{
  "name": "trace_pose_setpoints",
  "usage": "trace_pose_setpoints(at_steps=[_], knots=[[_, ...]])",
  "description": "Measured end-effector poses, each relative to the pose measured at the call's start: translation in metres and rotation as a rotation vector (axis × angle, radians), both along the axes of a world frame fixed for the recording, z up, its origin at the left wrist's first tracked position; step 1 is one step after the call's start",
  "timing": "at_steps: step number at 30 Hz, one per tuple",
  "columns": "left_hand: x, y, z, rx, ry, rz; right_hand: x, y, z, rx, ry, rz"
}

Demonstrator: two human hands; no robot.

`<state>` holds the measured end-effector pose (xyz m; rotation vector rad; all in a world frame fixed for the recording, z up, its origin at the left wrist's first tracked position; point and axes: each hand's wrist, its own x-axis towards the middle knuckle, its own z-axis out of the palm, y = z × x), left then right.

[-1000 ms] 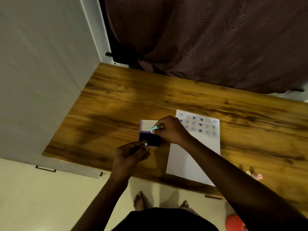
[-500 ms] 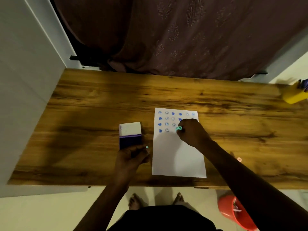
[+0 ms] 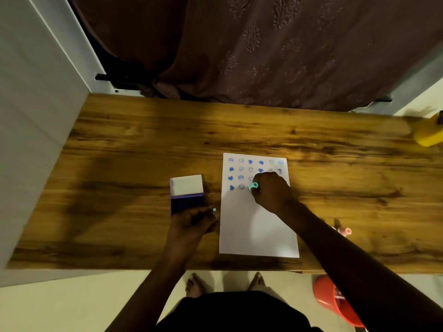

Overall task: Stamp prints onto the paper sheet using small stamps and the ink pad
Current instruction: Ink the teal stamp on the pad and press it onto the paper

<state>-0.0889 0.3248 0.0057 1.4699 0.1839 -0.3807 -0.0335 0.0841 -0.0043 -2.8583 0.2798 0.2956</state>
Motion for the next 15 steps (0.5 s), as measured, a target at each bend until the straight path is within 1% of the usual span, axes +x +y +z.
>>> trace_pose_setpoints(at_steps=[5,10,15], knots=[[0.003,-0.006,0.0,-0.005,0.005,-0.02,0.0,0.005,-0.006,-0.026,-0.022,-0.035],[0.007,-0.012,0.002,0.005,-0.013,-0.029,0.002,0.01,-0.005,-0.058,0.002,-0.042],[0.007,-0.018,0.011,0.007,-0.045,-0.04,0.004,0.007,0.0,-0.042,0.014,-0.056]])
